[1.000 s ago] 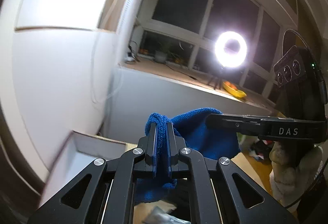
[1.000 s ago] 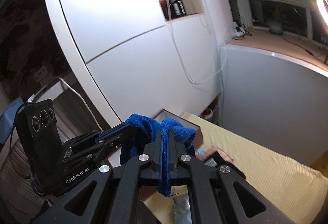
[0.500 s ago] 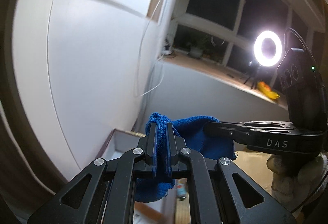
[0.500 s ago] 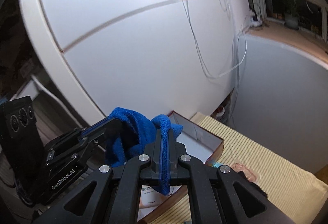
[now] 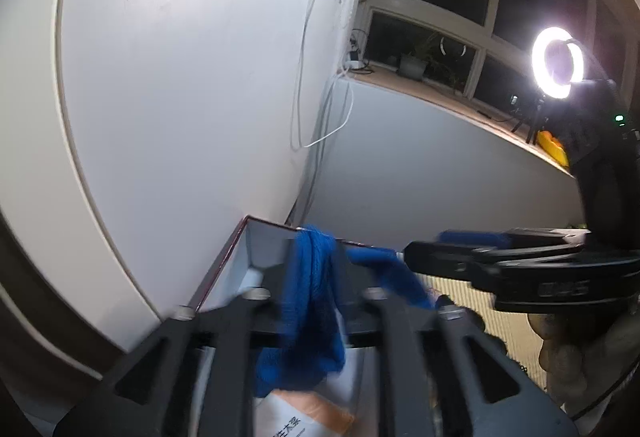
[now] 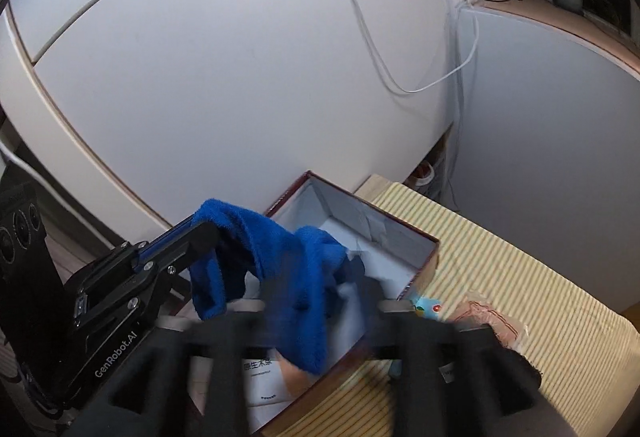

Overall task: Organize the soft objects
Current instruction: 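Open the right gripper to release the blue towel into the shoebox, then move the right gripper to the black knit glove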

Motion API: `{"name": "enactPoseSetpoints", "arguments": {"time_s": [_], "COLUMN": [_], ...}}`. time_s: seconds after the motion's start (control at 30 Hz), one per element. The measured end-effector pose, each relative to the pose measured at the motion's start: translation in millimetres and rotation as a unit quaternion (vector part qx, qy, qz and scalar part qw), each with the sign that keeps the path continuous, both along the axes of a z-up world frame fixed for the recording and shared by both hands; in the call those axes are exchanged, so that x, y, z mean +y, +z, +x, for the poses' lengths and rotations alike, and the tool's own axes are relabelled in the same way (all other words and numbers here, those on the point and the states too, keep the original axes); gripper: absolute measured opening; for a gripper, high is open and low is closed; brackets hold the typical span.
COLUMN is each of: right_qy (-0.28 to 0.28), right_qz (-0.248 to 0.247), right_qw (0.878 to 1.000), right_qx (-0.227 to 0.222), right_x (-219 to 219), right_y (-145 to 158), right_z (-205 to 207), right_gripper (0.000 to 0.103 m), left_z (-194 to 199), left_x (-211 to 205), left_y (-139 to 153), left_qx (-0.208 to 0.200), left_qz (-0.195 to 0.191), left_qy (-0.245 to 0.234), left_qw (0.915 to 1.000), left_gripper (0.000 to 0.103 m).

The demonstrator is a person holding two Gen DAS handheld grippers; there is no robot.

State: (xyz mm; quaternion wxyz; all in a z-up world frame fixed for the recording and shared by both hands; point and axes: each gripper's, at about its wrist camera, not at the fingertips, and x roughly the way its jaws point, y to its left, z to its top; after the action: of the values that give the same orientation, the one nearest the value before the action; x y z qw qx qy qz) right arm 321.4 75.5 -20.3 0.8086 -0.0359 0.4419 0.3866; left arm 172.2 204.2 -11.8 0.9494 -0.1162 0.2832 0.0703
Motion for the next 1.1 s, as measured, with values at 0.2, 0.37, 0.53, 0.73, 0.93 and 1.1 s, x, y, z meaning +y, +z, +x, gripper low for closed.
{"name": "enactPoseSetpoints", "arguments": {"time_s": [0.2,0.37,0.53,0.73,0.93,1.1], "right_qy": [-0.017,-0.023,-0.023,-0.037,-0.08,-0.118], "right_qz": [0.014,0.018,0.028,0.053,0.051,0.058], "right_qw": [1.0,1.0,0.999,0.998,0.994,0.987], "right_qx": [-0.005,-0.001,0.003,0.025,0.057,0.094], "right_x": [-22,-44,-80,-143,-214,-263], "right_y": [5,4,8,-5,-42,-74], "right_z": [-1,-7,-24,-44,-58,-52], "right_gripper": [0.066,0.066,0.066,0.066,0.066,0.066], "left_z": [-11,-25,-41,-69,-77,-66], "left_x": [3,-5,-22,-58,-94,-128], "left_y": [2,2,-3,-22,-49,-72], "left_qx": [-0.007,-0.013,-0.018,-0.013,0.011,0.037], "left_qz": [-0.015,-0.031,-0.048,-0.077,-0.118,-0.147], "left_qy": [0.018,0.007,-0.019,-0.071,-0.116,-0.141], "left_qw": [0.9997,0.9994,0.9985,0.9944,0.9862,0.9783], "left_gripper": [0.063,0.063,0.063,0.068,0.07,0.07]}}
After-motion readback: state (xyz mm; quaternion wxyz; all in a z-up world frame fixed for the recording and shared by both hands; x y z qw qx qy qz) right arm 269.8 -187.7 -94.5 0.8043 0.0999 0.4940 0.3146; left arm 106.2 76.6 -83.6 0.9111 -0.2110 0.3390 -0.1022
